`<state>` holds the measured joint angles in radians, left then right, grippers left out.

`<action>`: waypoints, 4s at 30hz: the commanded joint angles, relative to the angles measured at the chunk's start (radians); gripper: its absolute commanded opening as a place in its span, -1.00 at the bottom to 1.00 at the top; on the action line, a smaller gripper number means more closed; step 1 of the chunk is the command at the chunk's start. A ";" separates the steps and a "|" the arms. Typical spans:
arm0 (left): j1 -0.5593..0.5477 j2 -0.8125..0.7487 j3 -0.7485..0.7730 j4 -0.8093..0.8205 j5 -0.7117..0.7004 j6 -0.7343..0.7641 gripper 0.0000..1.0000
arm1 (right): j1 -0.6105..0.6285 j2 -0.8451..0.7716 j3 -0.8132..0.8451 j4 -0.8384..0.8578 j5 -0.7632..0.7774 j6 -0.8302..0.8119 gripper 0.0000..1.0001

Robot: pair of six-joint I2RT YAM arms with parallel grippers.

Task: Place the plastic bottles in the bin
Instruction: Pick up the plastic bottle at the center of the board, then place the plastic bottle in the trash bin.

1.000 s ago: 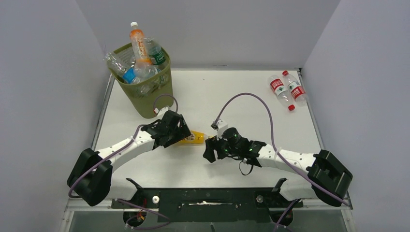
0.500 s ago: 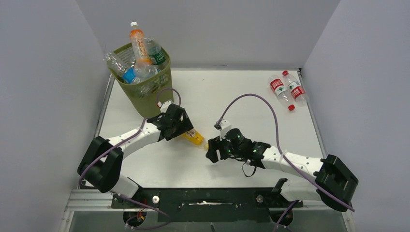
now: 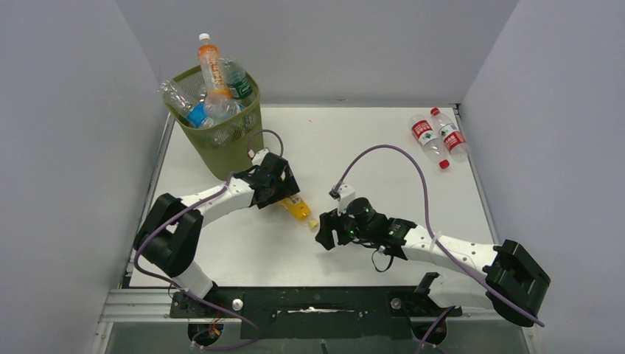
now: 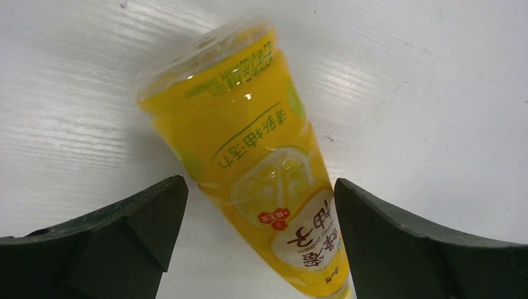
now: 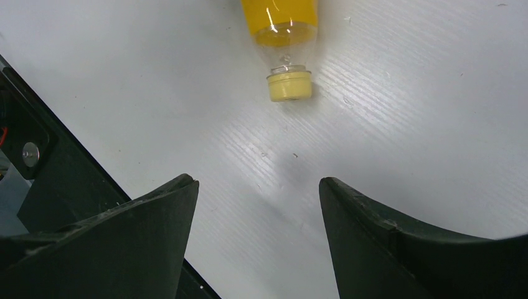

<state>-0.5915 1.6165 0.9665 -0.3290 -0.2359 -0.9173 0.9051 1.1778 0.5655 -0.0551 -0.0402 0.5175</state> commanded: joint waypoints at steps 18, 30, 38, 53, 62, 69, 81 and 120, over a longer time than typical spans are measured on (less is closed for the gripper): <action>0.042 0.147 0.147 0.056 0.059 0.068 0.61 | 0.005 -0.040 -0.029 0.050 0.005 0.007 0.46; 0.026 0.111 0.203 0.021 0.005 0.202 -0.47 | 0.003 -0.073 0.017 -0.038 0.023 -0.024 0.46; 0.024 -0.084 0.378 -0.142 -0.064 0.323 -0.48 | 0.003 -0.162 0.064 -0.124 0.043 -0.011 0.46; 0.212 -0.128 0.970 0.061 -0.142 0.837 -0.28 | 0.015 -0.135 0.147 -0.165 0.025 0.017 0.44; 0.346 -0.083 0.779 0.480 -0.068 0.893 -0.25 | 0.021 -0.162 0.148 -0.209 0.045 0.062 0.44; 0.400 -0.074 0.564 0.737 -0.018 0.854 -0.25 | 0.021 -0.152 0.170 -0.249 0.065 0.065 0.44; 0.401 -0.085 0.395 0.893 0.011 0.799 -0.19 | 0.023 -0.139 0.157 -0.238 0.062 0.084 0.44; 0.402 -0.349 0.332 0.637 0.011 0.729 0.46 | 0.032 -0.102 0.125 -0.157 0.033 0.087 0.44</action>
<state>-0.1936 1.3323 1.2629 0.3027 -0.2039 -0.1783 0.9249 1.0725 0.6891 -0.2817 0.0002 0.5968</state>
